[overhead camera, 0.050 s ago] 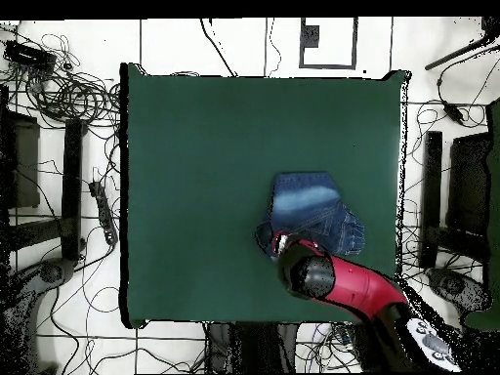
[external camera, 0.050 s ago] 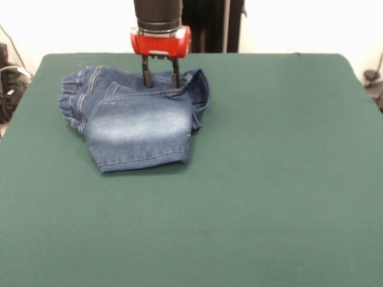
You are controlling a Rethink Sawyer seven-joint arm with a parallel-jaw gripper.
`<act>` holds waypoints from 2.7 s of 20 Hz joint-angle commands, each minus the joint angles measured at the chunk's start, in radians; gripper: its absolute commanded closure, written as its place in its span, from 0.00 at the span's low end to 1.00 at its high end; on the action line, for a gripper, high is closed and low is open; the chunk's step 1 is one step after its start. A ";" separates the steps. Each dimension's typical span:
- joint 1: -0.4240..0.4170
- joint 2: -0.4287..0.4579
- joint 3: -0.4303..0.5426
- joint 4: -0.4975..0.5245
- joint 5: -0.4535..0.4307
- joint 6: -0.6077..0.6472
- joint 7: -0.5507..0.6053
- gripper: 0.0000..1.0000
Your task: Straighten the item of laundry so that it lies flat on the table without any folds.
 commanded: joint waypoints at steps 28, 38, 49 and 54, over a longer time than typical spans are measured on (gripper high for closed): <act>0.070 -0.018 0.106 -0.091 0.023 0.174 0.089 0.00; 0.087 0.021 0.053 -0.116 0.077 0.104 0.186 0.00; 0.115 0.022 0.002 -0.109 0.136 0.077 0.222 0.00; 0.118 0.038 -0.012 -0.087 0.137 0.005 0.231 0.00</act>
